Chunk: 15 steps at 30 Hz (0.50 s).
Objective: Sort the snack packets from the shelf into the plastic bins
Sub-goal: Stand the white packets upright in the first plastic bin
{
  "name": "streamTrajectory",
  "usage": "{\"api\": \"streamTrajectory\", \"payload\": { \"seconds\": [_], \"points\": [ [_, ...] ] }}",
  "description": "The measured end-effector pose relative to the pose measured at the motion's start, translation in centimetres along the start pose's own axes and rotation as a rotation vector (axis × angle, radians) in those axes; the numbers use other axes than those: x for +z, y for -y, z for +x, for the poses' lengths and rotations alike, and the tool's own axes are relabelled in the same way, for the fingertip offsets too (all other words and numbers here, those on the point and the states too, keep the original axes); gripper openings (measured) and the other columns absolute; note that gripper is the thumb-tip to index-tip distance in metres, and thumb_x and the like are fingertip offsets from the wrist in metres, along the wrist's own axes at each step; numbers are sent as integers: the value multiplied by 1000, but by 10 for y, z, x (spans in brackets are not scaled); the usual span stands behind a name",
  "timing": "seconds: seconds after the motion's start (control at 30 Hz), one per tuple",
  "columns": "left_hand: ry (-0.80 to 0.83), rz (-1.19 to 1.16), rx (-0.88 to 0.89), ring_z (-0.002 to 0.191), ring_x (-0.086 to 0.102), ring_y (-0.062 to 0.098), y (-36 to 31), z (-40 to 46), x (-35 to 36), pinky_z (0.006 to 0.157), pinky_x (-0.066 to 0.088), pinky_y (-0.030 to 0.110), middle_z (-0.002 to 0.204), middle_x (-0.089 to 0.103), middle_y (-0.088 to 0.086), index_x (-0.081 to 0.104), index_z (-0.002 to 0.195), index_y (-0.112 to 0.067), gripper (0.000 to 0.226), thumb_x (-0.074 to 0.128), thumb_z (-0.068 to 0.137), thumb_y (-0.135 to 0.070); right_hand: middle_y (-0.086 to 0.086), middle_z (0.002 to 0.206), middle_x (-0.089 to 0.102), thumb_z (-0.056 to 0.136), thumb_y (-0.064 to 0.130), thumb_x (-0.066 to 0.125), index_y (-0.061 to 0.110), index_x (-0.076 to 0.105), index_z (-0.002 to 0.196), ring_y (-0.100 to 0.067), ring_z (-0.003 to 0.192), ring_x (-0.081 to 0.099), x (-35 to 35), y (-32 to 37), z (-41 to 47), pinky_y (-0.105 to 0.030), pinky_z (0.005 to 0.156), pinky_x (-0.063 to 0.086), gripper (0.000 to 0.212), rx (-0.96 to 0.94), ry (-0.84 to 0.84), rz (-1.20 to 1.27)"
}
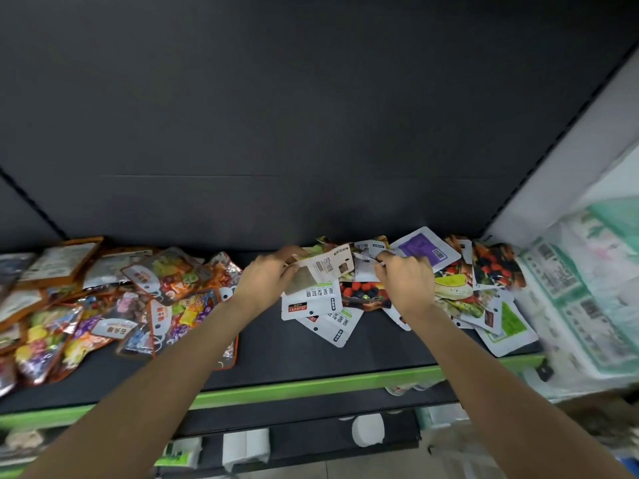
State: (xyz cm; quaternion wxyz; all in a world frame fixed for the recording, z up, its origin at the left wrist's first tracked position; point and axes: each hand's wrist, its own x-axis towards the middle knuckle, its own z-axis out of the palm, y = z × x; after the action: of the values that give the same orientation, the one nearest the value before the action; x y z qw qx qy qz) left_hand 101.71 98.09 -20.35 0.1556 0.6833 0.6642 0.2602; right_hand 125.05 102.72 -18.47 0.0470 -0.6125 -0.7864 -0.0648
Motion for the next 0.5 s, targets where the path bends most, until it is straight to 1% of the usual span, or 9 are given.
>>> {"api": "streamTrajectory", "payload": {
  "seconds": [0.03, 0.1, 0.17, 0.23, 0.3, 0.37, 0.43, 0.5],
  "points": [
    [12, 16, -13, 99, 62, 26, -1, 2, -1, 80, 52, 40, 110, 67, 3, 57, 122, -27, 30, 48, 95, -19, -9, 88, 71, 96, 15, 42, 20, 61, 116, -29, 86, 64, -2, 0, 0, -33, 91, 37, 28, 6, 6, 3],
    [21, 60, -71, 102, 60, 26, -5, 6, -5, 83, 51, 38, 113, 65, 3, 58, 122, -30, 32, 46, 94, -17, -8, 94, 71, 94, 12, 46, 23, 63, 117, -28, 93, 63, -3, -2, 1, -35, 94, 36, 31, 17, 6, 57],
    [57, 92, -120, 98, 60, 26, -11, 12, -6, 80, 51, 38, 112, 65, 3, 59, 116, -29, 28, 49, 92, -19, -5, 97, 72, 94, 14, 49, 24, 68, 110, -26, 95, 63, -4, -5, 2, -34, 92, 37, 27, 22, -4, 166],
    [121, 133, -124, 98, 60, 27, -22, 17, -5, 78, 49, 36, 112, 64, 6, 57, 115, -25, 22, 51, 94, -24, -5, 94, 73, 93, 16, 54, 21, 71, 103, -26, 92, 64, -3, -6, 2, -36, 89, 45, 20, 13, -25, 273],
    [153, 162, -74, 101, 59, 27, -32, 19, -1, 79, 46, 34, 116, 62, 5, 54, 118, -23, 23, 49, 96, -28, -7, 92, 73, 92, 15, 58, 18, 72, 99, -27, 89, 66, -4, -7, 2, -39, 85, 50, 16, 12, -39, 377],
    [140, 138, 9, 102, 58, 25, -42, 20, 6, 79, 45, 33, 118, 60, 2, 53, 121, -24, 25, 49, 97, -24, -7, 93, 72, 92, 16, 59, 17, 71, 99, -26, 87, 66, -6, -6, 2, -40, 82, 52, 14, 6, -35, 409],
    [103, 117, 72, 100, 58, 24, -50, 19, 9, 78, 44, 31, 116, 60, 0, 55, 118, -23, 22, 49, 96, -22, -7, 95, 72, 92, 18, 59, 17, 71, 100, -25, 88, 66, -8, -4, 3, -40, 82, 52, 14, -17, -41, 415],
    [54, 103, 83, 95, 58, 23, -53, 17, 6, 75, 44, 30, 110, 60, -2, 57, 110, -22, 16, 49, 96, -23, -7, 97, 71, 91, 18, 61, 15, 71, 100, -25, 87, 65, -12, -2, 4, -39, 80, 53, 14, -54, -84, 430]
  ]
}}
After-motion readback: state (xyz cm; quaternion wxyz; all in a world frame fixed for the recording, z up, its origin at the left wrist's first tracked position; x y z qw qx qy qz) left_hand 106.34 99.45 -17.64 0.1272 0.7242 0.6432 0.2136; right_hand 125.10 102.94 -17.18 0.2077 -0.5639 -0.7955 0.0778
